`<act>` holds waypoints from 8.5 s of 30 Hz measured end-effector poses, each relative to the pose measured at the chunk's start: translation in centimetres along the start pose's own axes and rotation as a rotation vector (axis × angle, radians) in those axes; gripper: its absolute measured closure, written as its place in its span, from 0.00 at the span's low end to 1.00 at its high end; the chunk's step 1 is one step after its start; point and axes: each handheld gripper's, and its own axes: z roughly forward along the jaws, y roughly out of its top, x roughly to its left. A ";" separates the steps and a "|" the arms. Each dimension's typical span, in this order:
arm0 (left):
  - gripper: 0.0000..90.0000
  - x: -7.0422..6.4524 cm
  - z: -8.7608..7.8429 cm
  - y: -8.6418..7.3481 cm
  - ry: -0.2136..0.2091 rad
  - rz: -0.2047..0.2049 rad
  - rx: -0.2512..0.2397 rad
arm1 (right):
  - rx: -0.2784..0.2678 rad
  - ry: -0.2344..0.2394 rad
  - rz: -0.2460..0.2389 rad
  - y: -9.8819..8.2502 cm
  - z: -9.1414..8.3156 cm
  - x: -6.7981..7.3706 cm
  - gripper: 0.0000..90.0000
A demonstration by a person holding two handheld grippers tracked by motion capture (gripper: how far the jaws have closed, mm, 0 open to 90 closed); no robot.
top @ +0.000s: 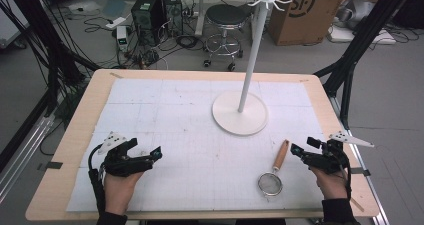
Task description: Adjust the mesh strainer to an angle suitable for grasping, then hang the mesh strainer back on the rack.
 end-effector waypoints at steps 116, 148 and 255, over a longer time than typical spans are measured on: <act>0.02 0.3 -0.6 -1.7 0.063 0.014 0.031 | 0.331 0.118 0.036 -1.4 9.4 -0.5 1.00; 0.02 0.5 -0.9 -1.9 0.072 0.011 0.031 | 0.423 0.239 -0.065 -1.4 11.5 3.2 1.00; 0.04 0.3 -0.4 -1.6 0.055 0.026 0.022 | 0.511 -0.060 -0.297 -2.9 10.0 10.9 0.77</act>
